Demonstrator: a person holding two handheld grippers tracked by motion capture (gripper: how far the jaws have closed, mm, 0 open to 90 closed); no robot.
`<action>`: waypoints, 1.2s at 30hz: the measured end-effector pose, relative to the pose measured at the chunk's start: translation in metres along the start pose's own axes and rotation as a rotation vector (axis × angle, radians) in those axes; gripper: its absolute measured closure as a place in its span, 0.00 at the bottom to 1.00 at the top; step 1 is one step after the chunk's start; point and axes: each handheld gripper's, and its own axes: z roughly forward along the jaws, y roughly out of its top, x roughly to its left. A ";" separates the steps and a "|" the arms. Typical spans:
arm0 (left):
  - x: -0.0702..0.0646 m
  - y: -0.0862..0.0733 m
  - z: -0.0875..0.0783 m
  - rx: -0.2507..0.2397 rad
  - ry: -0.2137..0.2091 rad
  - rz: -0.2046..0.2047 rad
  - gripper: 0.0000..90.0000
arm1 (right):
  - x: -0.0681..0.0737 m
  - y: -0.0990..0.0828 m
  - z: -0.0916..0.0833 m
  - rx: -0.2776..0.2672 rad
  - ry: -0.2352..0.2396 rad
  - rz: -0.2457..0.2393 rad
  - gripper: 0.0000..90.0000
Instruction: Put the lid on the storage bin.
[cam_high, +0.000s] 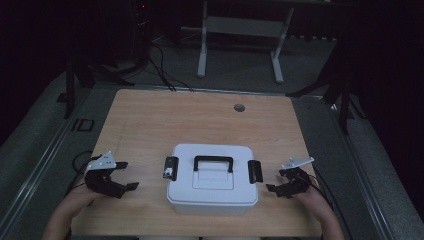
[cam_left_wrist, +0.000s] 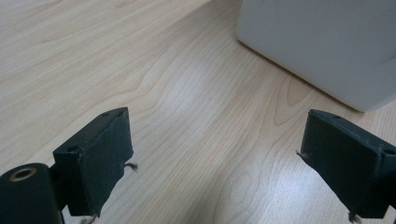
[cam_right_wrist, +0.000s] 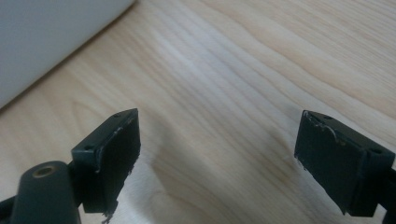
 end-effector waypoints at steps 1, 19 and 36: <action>0.001 -0.001 0.000 -0.003 0.006 -0.006 0.10 | -0.001 -0.001 0.000 -0.006 -0.013 0.008 0.15; 0.006 -0.021 -0.006 -0.104 0.143 -0.087 0.09 | -0.012 -0.017 -0.009 -0.262 -0.261 0.207 0.12; 0.003 -0.042 -0.007 -0.169 0.277 -0.126 0.09 | -0.012 -0.023 -0.009 -0.314 -0.330 0.241 0.12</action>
